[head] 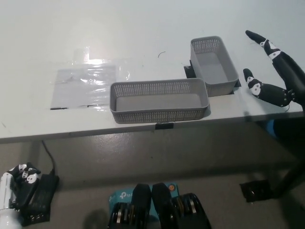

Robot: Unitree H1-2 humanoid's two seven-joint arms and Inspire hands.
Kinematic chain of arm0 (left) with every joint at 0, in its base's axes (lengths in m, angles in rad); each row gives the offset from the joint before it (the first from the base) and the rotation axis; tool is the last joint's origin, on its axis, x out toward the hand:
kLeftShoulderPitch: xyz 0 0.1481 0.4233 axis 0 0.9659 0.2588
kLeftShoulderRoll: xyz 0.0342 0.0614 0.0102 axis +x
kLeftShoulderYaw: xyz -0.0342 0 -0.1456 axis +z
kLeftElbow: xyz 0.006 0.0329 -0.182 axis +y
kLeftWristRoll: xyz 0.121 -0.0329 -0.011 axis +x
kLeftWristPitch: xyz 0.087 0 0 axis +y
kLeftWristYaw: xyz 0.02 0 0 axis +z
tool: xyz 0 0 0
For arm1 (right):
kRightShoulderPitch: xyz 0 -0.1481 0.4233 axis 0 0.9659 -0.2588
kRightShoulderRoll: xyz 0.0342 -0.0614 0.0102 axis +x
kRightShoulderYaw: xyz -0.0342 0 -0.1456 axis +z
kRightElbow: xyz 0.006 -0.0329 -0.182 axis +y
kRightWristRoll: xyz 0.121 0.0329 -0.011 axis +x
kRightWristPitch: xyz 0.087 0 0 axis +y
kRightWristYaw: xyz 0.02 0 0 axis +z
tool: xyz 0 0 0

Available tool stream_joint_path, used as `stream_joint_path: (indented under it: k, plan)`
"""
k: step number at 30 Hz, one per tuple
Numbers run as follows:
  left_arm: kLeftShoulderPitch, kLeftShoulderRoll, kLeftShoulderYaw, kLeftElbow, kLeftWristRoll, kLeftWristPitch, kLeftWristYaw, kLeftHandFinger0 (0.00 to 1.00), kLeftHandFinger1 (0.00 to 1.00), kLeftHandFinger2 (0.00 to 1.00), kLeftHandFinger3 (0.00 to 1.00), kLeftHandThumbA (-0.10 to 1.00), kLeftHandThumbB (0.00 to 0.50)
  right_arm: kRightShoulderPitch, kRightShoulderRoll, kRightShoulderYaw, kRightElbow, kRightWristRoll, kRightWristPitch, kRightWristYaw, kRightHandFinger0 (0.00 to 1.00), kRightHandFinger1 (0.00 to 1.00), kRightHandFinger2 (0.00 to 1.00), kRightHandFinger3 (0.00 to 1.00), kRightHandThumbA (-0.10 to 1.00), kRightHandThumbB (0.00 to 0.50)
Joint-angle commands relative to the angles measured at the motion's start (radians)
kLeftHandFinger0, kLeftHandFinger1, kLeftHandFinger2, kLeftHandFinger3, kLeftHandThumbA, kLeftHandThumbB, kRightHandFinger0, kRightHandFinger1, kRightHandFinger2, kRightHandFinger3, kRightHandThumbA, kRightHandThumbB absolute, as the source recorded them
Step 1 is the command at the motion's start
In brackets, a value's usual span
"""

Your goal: The robot uses its right hand to pick up the grey box kept on the middle on the desk and place it on top of another box next to it in a right angle

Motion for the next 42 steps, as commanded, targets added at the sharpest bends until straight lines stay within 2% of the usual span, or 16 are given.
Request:
stream_joint_path:
  k: [1,2,4,8,15,17,25,29,36,40,42]
  plan:
    - [0.007,0.02,0.003,-0.037,-0.022,-0.016,-0.007,0.0,0.0,0.04,0.3,0.71,0.493,-0.082,-0.042,0.029,0.048,-0.055,-0.026,0.051,1.0,1.0,1.0,1.0,0.42,0.369]
    - [0.007,0.02,0.003,-0.039,-0.023,-0.014,-0.007,0.0,0.0,0.04,0.3,0.71,0.496,-0.085,-0.044,0.033,0.055,-0.058,-0.031,0.051,1.0,1.0,1.0,1.0,0.43,0.366]
    - [0.008,0.02,0.001,-0.043,-0.016,-0.008,-0.003,0.0,0.0,0.04,0.31,0.71,0.5,-0.113,-0.051,0.077,0.087,-0.108,-0.003,0.076,1.0,1.0,1.0,1.0,0.51,0.366]
    - [0.017,0.026,-0.006,-0.04,-0.01,-0.018,-0.01,0.0,0.0,0.04,0.31,0.72,0.5,-0.122,-0.04,0.108,0.121,-0.132,-0.025,0.065,1.0,1.0,1.0,1.0,0.46,0.377]
    - [0.019,0.027,-0.012,-0.029,-0.017,-0.028,-0.021,0.0,0.0,0.01,0.3,0.72,0.5,-0.182,-0.009,0.175,0.235,-0.197,-0.068,0.051,1.0,1.0,1.0,1.0,0.53,0.406]
    - [0.019,0.024,-0.01,-0.029,-0.017,-0.03,-0.017,0.0,0.0,0.0,0.26,0.7,0.5,-0.209,0.0,0.197,0.278,-0.215,-0.067,0.057,1.0,1.0,1.0,1.0,0.52,0.4]
    - [0.018,0.028,-0.016,-0.027,-0.006,-0.033,-0.018,0.0,0.0,0.0,0.27,0.74,0.5,-0.281,0.004,0.267,0.423,-0.294,-0.125,0.037,1.0,1.0,1.0,1.0,0.54,0.398]
    - [0.021,0.024,-0.016,-0.032,-0.008,-0.034,-0.015,0.0,0.0,0.0,0.23,0.73,0.5,-0.314,-0.004,0.291,0.487,-0.322,-0.147,0.044,1.0,1.0,1.0,1.0,0.55,0.393]
    - [0.016,0.024,-0.019,-0.035,-0.003,-0.034,-0.013,0.0,0.0,0.0,0.24,0.74,0.5,-0.344,-0.008,0.311,0.557,-0.348,-0.191,0.043,1.0,1.0,1.0,1.0,0.54,0.398]
    - [0.015,0.027,-0.022,-0.037,-0.004,-0.031,-0.016,0.0,0.0,0.0,0.24,0.75,0.5,-0.346,-0.007,0.326,0.598,-0.379,-0.217,0.027,1.0,1.0,1.0,1.0,0.5,0.402]
    - [0.011,0.035,-0.027,-0.03,0.001,-0.043,-0.024,0.0,0.0,0.0,0.23,0.76,0.5,-0.345,-0.007,0.342,0.621,-0.396,-0.225,0.034,1.0,1.0,1.0,1.0,0.46,0.388]
